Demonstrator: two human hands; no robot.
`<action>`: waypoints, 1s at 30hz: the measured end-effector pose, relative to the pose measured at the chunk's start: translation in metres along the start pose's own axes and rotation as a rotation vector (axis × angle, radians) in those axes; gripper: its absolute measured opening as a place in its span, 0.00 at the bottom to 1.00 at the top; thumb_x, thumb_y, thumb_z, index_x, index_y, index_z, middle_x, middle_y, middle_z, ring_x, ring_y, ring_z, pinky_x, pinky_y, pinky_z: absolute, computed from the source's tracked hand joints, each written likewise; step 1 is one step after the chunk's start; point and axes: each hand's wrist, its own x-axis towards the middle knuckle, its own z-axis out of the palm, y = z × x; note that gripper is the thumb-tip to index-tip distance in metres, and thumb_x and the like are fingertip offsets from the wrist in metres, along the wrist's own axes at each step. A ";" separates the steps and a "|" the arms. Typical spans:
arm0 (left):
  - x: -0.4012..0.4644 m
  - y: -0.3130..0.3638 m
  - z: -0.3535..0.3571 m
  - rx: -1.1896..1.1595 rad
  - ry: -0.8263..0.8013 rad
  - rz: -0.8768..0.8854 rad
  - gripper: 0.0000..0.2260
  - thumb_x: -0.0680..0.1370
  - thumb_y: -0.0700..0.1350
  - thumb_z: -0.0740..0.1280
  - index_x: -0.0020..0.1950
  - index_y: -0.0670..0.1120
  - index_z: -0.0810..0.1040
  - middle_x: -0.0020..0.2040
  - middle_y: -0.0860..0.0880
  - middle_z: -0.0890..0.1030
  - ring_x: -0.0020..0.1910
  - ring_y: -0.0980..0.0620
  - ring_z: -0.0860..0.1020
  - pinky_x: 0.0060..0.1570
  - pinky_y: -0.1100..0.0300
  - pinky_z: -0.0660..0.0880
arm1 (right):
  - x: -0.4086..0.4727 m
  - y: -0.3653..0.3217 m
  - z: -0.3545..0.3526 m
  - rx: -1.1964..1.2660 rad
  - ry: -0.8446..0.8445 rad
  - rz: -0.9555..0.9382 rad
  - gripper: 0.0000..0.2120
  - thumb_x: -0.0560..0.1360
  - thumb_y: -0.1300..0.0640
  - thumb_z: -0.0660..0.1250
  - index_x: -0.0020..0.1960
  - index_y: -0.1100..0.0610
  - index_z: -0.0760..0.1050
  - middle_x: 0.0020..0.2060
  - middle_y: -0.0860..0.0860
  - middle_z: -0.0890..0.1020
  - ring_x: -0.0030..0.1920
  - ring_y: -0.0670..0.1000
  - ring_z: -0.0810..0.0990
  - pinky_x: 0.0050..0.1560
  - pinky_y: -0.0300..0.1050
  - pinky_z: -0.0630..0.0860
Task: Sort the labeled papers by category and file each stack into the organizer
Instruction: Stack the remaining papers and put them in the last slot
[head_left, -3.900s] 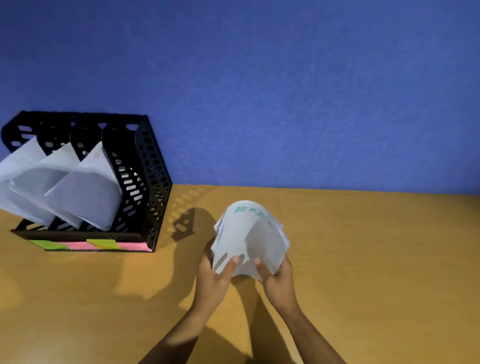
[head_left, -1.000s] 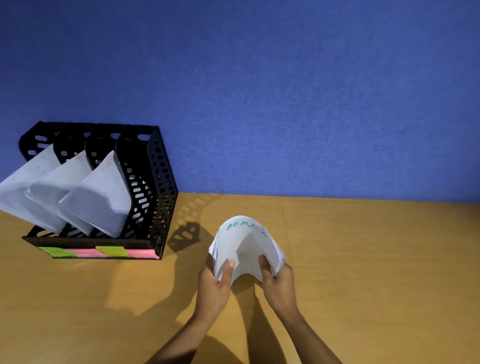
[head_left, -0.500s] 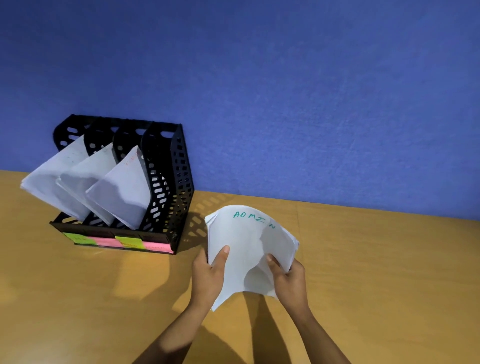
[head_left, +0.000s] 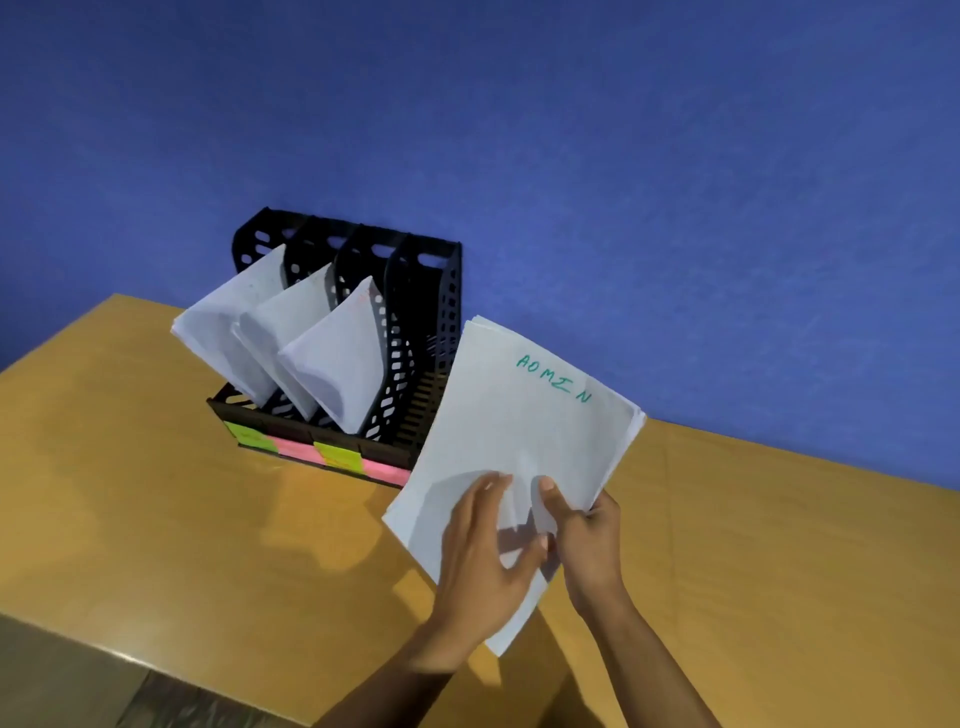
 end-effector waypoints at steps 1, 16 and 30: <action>0.000 0.001 -0.001 0.000 -0.030 0.001 0.30 0.74 0.64 0.62 0.74 0.57 0.60 0.74 0.56 0.62 0.73 0.57 0.61 0.68 0.56 0.68 | -0.001 -0.003 0.006 0.001 -0.048 -0.001 0.08 0.78 0.60 0.68 0.55 0.52 0.82 0.49 0.52 0.87 0.49 0.52 0.86 0.42 0.41 0.82; 0.002 -0.016 -0.056 0.154 -0.016 0.091 0.35 0.80 0.39 0.57 0.77 0.61 0.41 0.80 0.51 0.54 0.73 0.49 0.66 0.59 0.53 0.77 | -0.025 -0.010 0.060 -0.016 -0.476 0.006 0.26 0.74 0.53 0.71 0.70 0.52 0.69 0.65 0.54 0.77 0.67 0.59 0.74 0.65 0.65 0.72; -0.009 -0.025 -0.077 0.244 0.072 0.275 0.32 0.77 0.36 0.66 0.78 0.49 0.58 0.74 0.45 0.69 0.73 0.44 0.68 0.57 0.49 0.79 | -0.046 -0.005 0.099 -0.069 -0.374 -0.097 0.27 0.75 0.44 0.70 0.72 0.44 0.66 0.66 0.49 0.77 0.67 0.53 0.75 0.64 0.56 0.75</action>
